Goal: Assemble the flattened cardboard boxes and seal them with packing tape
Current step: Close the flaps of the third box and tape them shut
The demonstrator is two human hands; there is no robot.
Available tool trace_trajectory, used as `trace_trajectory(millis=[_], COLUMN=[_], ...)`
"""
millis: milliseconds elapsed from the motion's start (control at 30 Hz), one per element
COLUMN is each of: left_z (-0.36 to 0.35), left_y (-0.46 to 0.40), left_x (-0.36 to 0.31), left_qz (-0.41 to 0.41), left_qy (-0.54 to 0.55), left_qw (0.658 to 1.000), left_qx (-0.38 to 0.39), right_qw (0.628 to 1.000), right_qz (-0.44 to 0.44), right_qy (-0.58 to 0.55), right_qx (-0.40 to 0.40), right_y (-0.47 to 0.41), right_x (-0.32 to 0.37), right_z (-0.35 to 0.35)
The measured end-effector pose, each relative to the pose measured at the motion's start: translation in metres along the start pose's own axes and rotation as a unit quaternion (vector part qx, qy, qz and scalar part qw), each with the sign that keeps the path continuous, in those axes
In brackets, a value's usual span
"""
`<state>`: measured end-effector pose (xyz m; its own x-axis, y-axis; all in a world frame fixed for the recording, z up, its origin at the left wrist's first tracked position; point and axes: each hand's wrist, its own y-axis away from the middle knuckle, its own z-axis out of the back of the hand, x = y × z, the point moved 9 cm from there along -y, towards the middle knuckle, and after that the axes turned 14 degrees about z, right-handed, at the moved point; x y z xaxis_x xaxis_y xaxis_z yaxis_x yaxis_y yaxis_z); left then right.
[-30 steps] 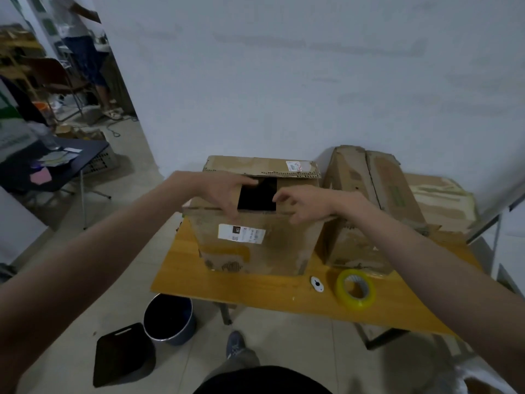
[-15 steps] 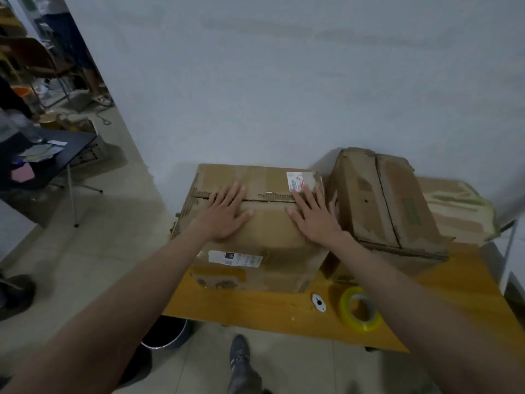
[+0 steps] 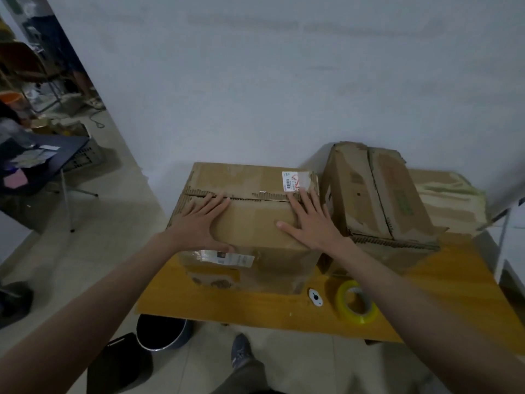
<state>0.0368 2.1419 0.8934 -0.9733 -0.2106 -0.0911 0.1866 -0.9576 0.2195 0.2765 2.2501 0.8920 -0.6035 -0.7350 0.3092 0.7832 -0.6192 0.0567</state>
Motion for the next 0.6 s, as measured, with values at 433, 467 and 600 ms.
trace_trajectory(millis=[433, 467, 600], left_z=[0.047, 0.051, 0.068], left_y=[-0.096, -0.1, -0.101], left_x=[-0.009, -0.014, -0.033], left_qz=[-0.036, -0.025, 0.074], left_qy=[-0.204, -0.21, -0.126], left_qw=[0.978, 0.977, 0.987], left_qx=[0.012, 0.005, -0.063], right_qw=[0.992, 0.993, 0.995], right_qz=[-0.011, -0.017, -0.086], right_qy=[0.124, 0.109, -0.028], right_qx=[-0.024, -0.03, -0.037], right_y=[-0.011, -0.015, -0.042], right_x=[-0.01, -0.018, -0.07], right_z=[0.043, 0.049, 0.061])
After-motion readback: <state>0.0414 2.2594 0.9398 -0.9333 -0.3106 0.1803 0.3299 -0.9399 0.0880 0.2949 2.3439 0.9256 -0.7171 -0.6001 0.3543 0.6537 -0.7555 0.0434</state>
